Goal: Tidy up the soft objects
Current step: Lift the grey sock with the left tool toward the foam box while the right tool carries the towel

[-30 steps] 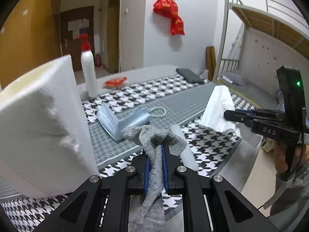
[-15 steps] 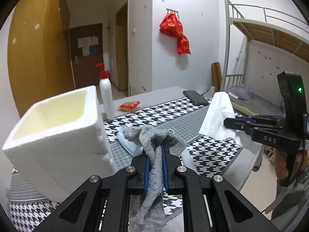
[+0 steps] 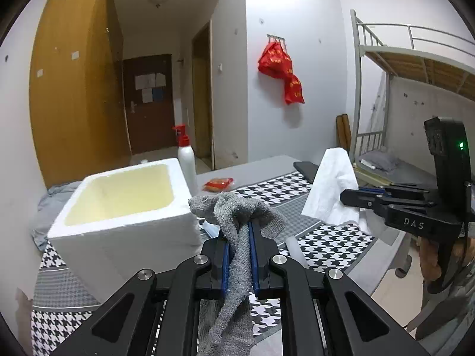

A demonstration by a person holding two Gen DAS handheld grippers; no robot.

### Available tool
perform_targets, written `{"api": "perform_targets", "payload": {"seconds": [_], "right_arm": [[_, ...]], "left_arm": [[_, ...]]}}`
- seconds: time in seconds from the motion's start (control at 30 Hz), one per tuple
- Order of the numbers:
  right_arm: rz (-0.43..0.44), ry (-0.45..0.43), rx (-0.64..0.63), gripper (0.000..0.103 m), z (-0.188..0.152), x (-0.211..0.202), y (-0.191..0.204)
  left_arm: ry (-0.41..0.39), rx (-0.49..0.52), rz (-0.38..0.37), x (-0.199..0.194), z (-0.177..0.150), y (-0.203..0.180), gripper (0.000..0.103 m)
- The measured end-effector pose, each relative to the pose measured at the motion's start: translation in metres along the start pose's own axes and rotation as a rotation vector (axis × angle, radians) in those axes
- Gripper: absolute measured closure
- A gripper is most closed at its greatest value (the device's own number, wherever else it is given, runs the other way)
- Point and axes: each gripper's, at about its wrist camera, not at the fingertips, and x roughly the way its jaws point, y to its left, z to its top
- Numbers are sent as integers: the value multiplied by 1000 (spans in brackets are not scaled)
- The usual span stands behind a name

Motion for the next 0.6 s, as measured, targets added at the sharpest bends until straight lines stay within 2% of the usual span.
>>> {"api": "perform_targets", "payload": {"seconds": [0.6], "right_arm": [[130, -42, -124, 90, 21, 3, 55]], "left_arm": [[-90, -50, 135, -47, -1, 33, 91]]}}
